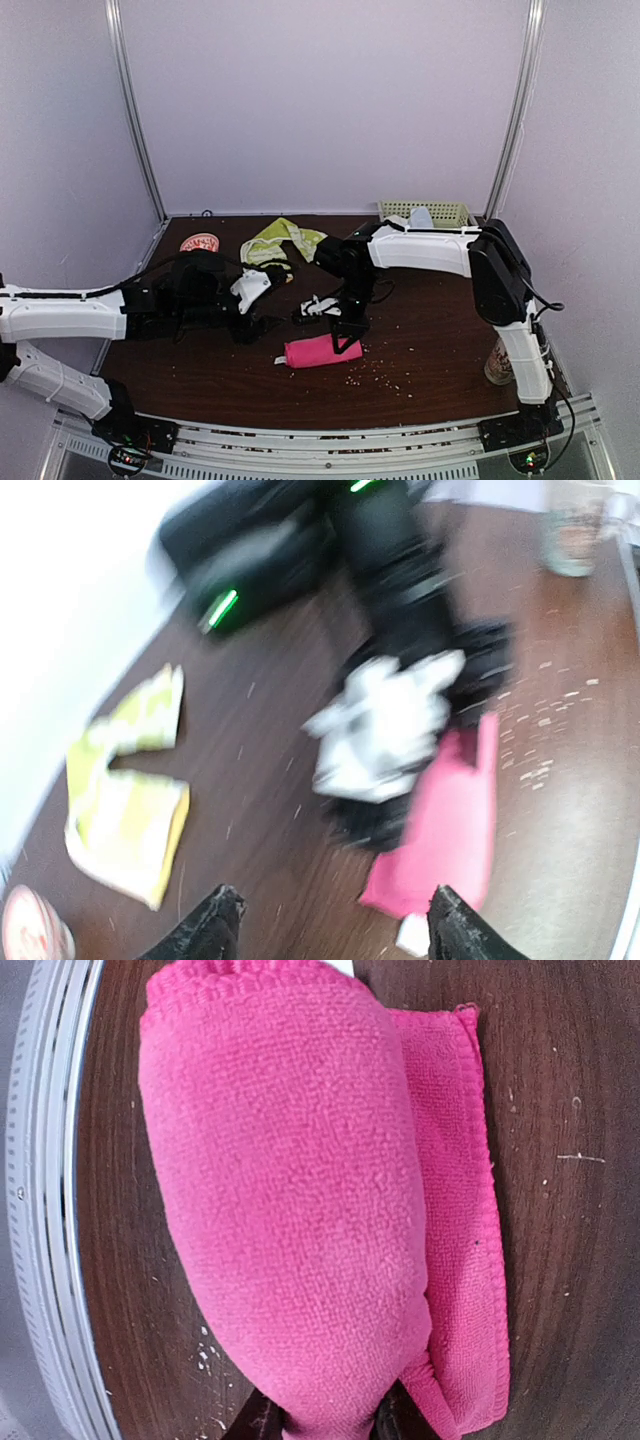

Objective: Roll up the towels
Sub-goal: Roll the towel at the center of the board.

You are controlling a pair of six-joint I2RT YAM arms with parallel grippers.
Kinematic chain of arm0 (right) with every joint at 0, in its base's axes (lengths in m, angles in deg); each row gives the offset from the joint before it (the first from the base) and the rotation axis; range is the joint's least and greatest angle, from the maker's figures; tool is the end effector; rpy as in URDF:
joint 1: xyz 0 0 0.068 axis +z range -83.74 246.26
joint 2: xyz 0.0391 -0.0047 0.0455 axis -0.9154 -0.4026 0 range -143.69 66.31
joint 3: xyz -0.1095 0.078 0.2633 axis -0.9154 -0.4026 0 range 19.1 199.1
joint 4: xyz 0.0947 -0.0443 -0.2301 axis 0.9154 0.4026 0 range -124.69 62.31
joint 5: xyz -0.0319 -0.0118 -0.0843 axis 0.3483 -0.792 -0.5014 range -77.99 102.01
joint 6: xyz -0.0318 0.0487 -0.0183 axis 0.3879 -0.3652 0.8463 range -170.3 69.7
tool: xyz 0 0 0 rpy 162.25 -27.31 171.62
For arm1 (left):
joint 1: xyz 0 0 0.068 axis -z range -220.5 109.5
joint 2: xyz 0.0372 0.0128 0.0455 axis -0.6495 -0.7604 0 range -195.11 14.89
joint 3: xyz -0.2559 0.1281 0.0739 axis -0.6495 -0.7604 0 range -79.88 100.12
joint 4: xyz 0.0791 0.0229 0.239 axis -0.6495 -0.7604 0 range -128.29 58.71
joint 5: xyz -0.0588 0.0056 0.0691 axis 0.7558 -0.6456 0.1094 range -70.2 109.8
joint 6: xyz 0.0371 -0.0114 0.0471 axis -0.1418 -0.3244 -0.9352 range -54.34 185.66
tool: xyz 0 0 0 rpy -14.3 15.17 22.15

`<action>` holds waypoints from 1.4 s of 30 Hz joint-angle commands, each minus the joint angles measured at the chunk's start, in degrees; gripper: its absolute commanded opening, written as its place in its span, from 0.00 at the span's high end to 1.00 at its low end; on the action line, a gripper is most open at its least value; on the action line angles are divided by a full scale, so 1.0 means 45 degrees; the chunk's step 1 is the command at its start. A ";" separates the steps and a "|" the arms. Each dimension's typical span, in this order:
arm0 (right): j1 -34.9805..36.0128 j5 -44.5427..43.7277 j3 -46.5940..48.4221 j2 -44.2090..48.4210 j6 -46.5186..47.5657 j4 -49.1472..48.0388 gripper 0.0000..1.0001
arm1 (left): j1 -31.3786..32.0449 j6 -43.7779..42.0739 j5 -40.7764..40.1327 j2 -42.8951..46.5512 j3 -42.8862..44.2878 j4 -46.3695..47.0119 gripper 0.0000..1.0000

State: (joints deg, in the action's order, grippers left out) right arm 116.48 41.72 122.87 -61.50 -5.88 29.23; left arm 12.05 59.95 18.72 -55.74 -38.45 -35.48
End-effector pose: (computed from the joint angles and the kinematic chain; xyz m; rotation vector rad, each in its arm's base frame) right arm 0.2642 0.3526 0.1859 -2.2357 2.0421 0.8050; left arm 0.1584 -0.2056 0.2562 1.0556 1.9168 -0.4495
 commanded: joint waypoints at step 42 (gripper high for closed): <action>-0.3404 0.3040 0.2125 0.3352 -0.1142 0.2741 0.49 | 0.1897 -0.1417 0.1412 -0.8409 0.5002 -0.3451 0.73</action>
State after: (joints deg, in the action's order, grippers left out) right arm 105.02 52.69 131.52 -54.72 -9.53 41.28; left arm 24.16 46.51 12.16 -89.31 -19.19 -43.52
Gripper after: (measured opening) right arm 0.518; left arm 0.287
